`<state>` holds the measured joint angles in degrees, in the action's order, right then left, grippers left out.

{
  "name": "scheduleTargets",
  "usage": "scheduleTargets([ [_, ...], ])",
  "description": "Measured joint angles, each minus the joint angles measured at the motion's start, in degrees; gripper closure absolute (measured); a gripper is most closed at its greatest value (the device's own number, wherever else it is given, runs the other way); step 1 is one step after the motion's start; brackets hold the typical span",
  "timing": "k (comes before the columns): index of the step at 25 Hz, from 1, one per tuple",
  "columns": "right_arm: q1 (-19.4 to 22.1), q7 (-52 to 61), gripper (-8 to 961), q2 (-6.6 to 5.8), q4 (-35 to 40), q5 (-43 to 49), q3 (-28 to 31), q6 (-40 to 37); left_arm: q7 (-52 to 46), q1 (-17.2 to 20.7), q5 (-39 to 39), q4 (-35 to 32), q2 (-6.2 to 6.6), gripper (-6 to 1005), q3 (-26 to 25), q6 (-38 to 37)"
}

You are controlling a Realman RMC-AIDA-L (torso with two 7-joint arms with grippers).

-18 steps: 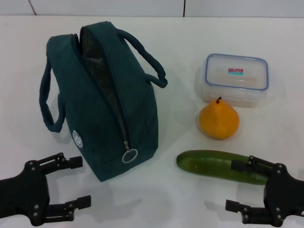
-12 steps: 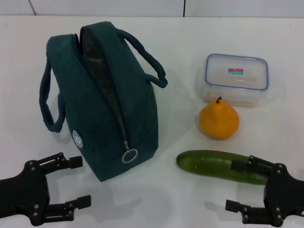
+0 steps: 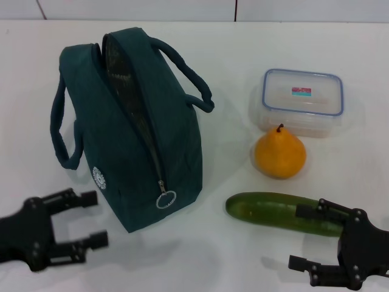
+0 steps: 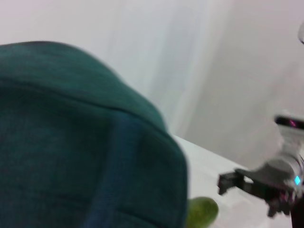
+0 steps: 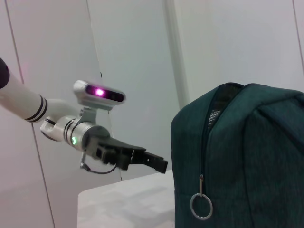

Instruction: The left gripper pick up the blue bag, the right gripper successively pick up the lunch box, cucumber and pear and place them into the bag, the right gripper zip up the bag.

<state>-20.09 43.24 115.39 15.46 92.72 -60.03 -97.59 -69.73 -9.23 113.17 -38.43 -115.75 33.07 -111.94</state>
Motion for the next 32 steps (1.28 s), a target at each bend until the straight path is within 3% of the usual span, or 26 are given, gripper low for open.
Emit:
scheduleTargets([
  [8,0.0,0.2,98,0.0,0.0,0.0,0.1,-0.2,-18.5,-1.4,-0.8,-0.4,3.03,150,-9.2,-0.2],
  [12,0.0,0.2,98,0.0,0.0,0.0,0.0,-0.2,-27.4,-2.6,-0.3,-1.7,5.45,152,-9.8,-0.3],
  [15,-0.1,0.3,99,0.0,0.0,0.0,0.0,-0.2,-32.8,-3.8,-0.2,-3.0,6.18,152,-9.9,-0.3],
  [20,-0.1,0.4,99,0.0,0.0,0.0,0.1,-0.2,-46.1,-6.6,0.3,-9.9,5.79,152,-9.7,-0.1],
  [28,-0.6,0.5,98,0.1,0.0,0.0,0.2,-0.1,-70.7,-12.5,3.0,-28.9,3.1,151,-8.5,0.0],
  [32,-0.6,0.5,98,0.18,0.0,0.0,0.1,-0.1,-80.0,-14.5,4.8,-34.9,3.29,151,-4.2,0.0],
])
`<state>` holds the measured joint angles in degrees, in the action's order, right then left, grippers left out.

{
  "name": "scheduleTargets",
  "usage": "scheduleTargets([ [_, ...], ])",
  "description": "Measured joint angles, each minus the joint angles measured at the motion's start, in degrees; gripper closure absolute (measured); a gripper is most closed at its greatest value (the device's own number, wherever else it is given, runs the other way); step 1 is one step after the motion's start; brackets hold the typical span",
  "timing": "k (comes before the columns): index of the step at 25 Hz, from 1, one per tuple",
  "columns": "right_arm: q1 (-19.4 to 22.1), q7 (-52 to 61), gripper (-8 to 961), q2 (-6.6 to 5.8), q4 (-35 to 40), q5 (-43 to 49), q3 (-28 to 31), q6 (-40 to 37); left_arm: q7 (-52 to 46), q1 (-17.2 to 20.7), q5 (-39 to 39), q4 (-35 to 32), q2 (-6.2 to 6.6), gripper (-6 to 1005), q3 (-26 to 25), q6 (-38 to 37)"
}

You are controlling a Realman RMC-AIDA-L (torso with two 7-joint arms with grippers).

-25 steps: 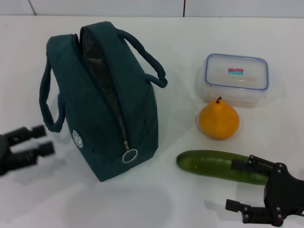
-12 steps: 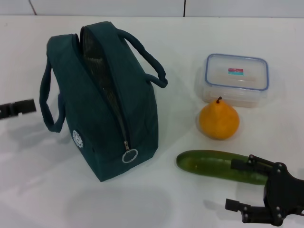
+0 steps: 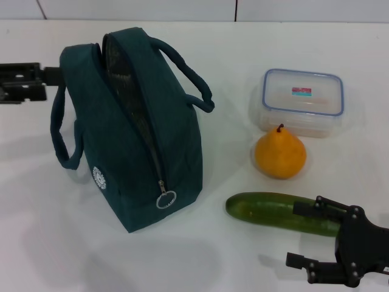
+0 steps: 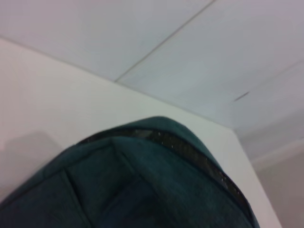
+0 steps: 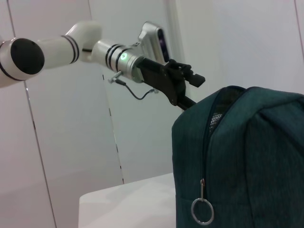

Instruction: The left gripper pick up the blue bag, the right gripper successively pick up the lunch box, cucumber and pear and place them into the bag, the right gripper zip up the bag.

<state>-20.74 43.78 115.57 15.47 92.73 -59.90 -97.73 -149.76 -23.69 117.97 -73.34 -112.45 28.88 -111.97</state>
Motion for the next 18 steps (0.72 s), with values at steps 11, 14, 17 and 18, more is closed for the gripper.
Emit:
scheduleTargets([
  [11,-0.1,-0.1,98,0.08,0.0,0.0,0.3,0.1,-5.2,-5.7,7.0,-0.3,-1.04,152,3.1,0.6],
  [14,-0.1,-0.1,98,0.09,0.0,0.0,0.3,0.0,-5.6,-6.8,8.7,0.6,-1.28,168,4.1,1.4],
  [17,-0.1,-0.1,99,0.09,0.0,0.0,0.3,0.0,-6.1,-7.6,9.2,2.0,-1.29,184,5.6,2.7],
  [18,-0.1,-0.1,99,0.09,0.0,0.0,0.3,0.0,-6.2,-7.8,9.4,2.3,-1.3,189,5.9,3.1],
])
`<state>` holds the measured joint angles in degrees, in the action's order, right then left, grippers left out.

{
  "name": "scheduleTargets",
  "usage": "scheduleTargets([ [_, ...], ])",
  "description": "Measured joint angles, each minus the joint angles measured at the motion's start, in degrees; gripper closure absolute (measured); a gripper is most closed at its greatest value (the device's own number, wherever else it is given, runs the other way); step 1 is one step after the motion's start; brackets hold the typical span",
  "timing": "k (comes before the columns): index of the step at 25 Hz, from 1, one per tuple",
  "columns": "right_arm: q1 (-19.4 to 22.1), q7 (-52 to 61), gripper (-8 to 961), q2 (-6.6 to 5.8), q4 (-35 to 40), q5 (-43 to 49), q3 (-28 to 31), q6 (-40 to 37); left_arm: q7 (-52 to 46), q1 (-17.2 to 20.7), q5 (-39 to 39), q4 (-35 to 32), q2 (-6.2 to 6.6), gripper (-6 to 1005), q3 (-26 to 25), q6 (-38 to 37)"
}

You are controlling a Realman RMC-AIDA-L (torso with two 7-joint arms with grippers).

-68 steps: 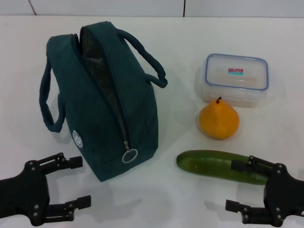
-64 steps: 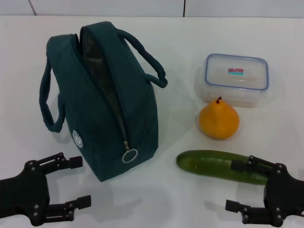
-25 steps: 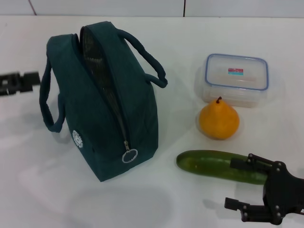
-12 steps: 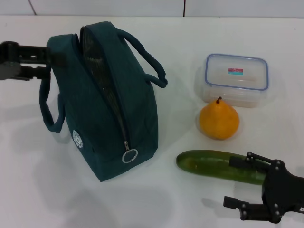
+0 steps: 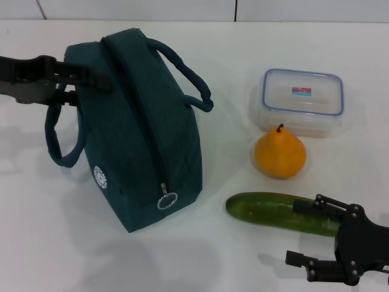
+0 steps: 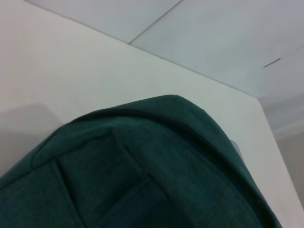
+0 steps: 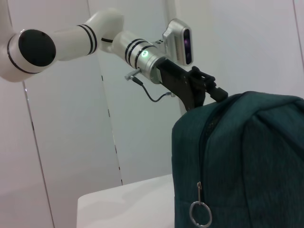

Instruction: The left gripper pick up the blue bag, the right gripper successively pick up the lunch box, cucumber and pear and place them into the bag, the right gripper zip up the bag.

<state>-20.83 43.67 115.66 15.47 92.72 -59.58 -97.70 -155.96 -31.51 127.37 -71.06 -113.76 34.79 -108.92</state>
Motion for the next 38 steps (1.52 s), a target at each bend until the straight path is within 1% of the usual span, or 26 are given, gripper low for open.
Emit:
scheduleTargets([
  [5,0.0,0.0,99,0.0,0.0,0.0,0.0,0.0,-0.1,-1.1,1.7,0.4,-0.19,215,1.4,0.5],
  [10,0.0,0.0,99,0.0,0.0,0.0,0.1,0.0,1.2,-1.4,1.9,1.0,-0.4,242,1.4,1.4],
  [13,0.0,0.0,99,0.0,0.0,-0.1,0.1,0.0,1.4,-1.4,1.6,2.0,-0.14,257,1.2,1.8],
  [14,0.0,0.0,99,0.0,0.0,-0.1,0.1,0.0,1.5,-1.5,1.4,2.6,0.08,263,1.1,2.0],
  [15,0.0,0.0,99,0.0,0.0,-0.3,0.1,0.0,1.7,-1.7,0.9,4.1,0.61,268,1.2,2.4],
  [17,0.0,0.0,99,0.0,0.0,-0.8,-0.1,0.0,1.7,-2.2,0.9,5.2,0.88,498,1.5,2.4],
  [22,0.0,0.0,98,0.0,0.0,-1.0,0.0,-0.6,1.4,-2.7,1.3,5.4,0.93,705,1.5,2.3],
  [28,0.1,0.1,98,0.0,-0.2,-2.4,0.0,-1.0,1.7,-2.9,1.2,5.2,0.95,930,1.5,2.2],
  [33,0.3,0.5,98,-0.13,-1.3,-5.3,0.2,-1.8,1.7,-2.9,0.7,5.0,1.13,943,1.3,2.2],
  [35,0.6,2.3,99,-0.26,-2.7,-9.7,0.2,-3.0,1.7,-2.8,-0.3,4.9,1.25,948,1.2,1.9],
  [38,1.6,11.1,99,-0.41,-5.9,-22.5,0.3,-4.0,1.4,-2.7,-2.3,4.9,1.53,955,1.4,1.0],
])
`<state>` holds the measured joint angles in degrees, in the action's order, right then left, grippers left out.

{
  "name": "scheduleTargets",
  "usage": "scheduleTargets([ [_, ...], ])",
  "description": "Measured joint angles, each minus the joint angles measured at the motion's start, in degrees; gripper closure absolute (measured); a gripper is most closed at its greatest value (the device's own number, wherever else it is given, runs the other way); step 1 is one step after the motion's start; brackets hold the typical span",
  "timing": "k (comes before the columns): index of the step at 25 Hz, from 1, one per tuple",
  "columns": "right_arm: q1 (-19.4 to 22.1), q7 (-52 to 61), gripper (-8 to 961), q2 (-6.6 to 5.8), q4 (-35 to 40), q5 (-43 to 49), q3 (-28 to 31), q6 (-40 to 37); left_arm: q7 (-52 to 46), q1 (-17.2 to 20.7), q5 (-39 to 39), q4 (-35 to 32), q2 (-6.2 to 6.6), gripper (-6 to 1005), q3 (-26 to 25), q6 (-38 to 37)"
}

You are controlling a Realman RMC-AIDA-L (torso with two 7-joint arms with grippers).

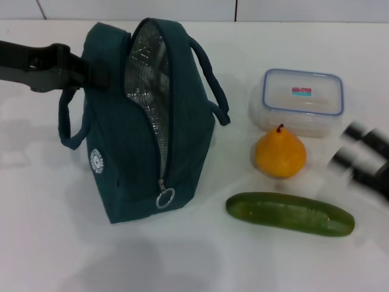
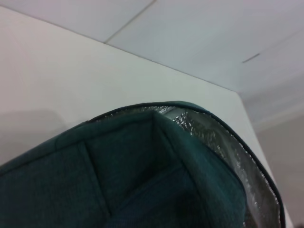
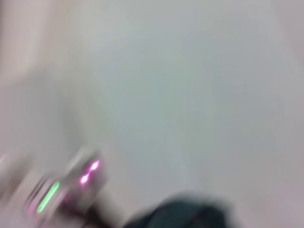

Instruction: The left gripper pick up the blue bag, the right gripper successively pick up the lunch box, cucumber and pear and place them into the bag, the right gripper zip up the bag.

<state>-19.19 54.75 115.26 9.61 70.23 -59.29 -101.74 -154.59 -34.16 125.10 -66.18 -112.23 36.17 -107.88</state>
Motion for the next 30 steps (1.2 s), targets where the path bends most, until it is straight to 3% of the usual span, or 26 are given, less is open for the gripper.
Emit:
scheduleTargets([
  [5,1.6,16.8,98,-0.09,-4.0,-14.6,0.0,1.4,-0.1,0.3,-2.2,0.0,0.42,958,-0.1,-0.8],
  [13,1.6,38.1,99,0.0,-7.3,-20.5,-0.1,11.0,0.2,0.3,-3.5,0.0,0.68,958,0.0,-1.0],
  [18,-0.6,43.9,100,0.42,-8.0,-20.4,-0.5,18.6,0.3,-0.3,-3.6,0.1,0.47,958,0.1,-1.0],
  [30,-8.2,45.5,102,0.94,-9.7,-20.0,-1.7,30.1,0.9,0.0,-3.6,-0.5,0.33,958,0.0,-0.6],
])
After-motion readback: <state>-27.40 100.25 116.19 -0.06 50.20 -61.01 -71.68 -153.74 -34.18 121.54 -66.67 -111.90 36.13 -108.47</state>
